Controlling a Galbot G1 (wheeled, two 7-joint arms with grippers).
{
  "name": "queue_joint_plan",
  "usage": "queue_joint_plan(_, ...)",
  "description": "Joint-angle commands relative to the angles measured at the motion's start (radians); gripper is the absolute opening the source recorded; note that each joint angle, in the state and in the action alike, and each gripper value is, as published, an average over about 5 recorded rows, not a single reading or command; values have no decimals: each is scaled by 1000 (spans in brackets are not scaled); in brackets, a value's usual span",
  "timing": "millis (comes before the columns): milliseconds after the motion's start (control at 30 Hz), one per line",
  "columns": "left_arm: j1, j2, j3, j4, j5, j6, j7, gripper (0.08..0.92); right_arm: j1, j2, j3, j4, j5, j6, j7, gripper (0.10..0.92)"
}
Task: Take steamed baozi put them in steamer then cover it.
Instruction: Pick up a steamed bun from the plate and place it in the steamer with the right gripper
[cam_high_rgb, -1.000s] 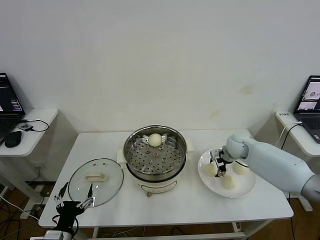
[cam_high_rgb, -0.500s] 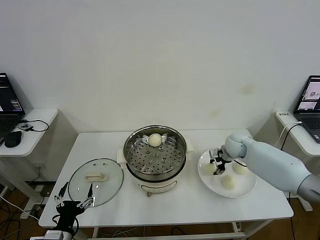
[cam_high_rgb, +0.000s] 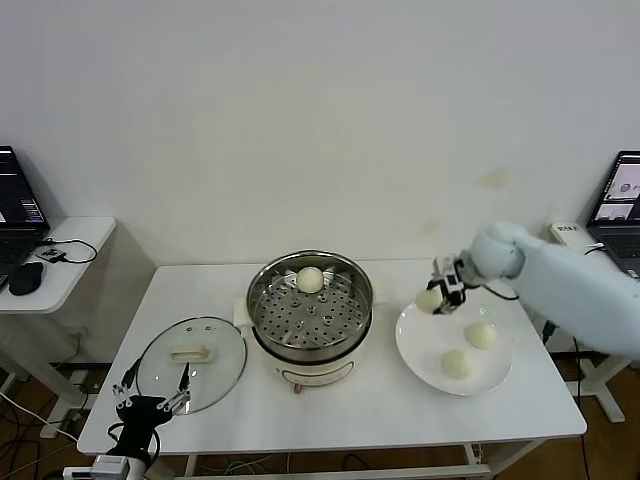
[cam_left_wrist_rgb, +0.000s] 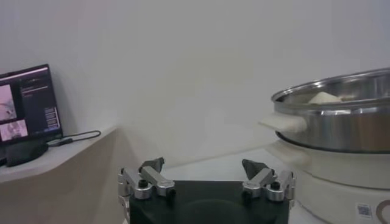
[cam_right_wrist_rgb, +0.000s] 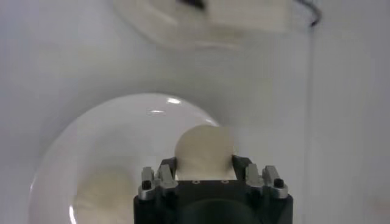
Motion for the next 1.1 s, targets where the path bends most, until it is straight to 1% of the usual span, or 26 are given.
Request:
queue_joint_plan(33, -3, 10, 3, -2, -5, 1, 0, 823, 394, 16, -190, 172, 298, -118, 48, 593)
queue_joint_plan(267, -1, 11, -9, -3, -15, 1, 0, 823, 398, 182, -226, 204, 486, -229, 159, 594)
queue_joint_plan(400, 3, 8, -20, -11, -22, 2, 0, 823, 353, 291, -243, 163, 531, -260, 212, 595)
queue_joint_plan(600, 20, 7, -42, -20, -51, 4, 0, 823, 261, 442, -249, 75, 560, -296, 282, 602)
queue_joint_plan(800, 24, 1, -54, -21, -57, 2, 0, 823, 183, 569, -251, -29, 560, -321, 320, 602)
queue_joint_plan(1100, 29, -2, -64, -25, -59, -3, 0, 823, 103, 666, -227, -165, 499, -327, 350, 601)
